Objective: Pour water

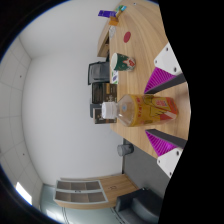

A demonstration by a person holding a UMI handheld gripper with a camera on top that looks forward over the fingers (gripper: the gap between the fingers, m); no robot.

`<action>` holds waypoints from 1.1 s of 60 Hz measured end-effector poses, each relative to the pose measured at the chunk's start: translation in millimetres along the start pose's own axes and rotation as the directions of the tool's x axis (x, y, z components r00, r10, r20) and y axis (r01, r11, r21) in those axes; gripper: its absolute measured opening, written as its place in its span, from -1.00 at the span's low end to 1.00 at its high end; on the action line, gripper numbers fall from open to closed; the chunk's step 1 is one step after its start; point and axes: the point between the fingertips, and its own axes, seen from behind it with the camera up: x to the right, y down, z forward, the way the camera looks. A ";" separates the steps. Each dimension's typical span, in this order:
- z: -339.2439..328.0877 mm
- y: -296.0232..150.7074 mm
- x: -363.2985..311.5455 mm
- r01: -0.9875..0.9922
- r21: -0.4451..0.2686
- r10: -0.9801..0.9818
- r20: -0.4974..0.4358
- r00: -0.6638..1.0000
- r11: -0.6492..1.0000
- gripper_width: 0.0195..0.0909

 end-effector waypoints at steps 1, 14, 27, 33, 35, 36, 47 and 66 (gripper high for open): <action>6.1 2.2 0.2 0.003 -0.002 -0.003 0.001 1.000 1.000 0.63; 52.7 -8.0 -5.7 0.074 0.056 -0.077 0.053 0.996 0.996 0.07; 78.2 -12.1 -6.0 0.062 -0.034 -0.056 0.142 0.988 0.997 -0.21; 93.3 -66.3 4.8 -0.036 -0.005 0.037 0.176 0.984 0.999 -0.21; 100.7 -91.2 13.2 -0.100 0.008 0.097 0.185 0.978 0.995 -0.21; 104.8 -103.4 17.2 -0.135 0.013 0.130 0.194 0.972 0.991 -0.21; 147.1 -189.0 71.7 -0.727 -0.127 0.726 0.296 0.621 0.674 -0.21; 162.9 -171.4 92.8 -0.868 -0.440 0.945 0.111 -0.308 -0.231 -0.22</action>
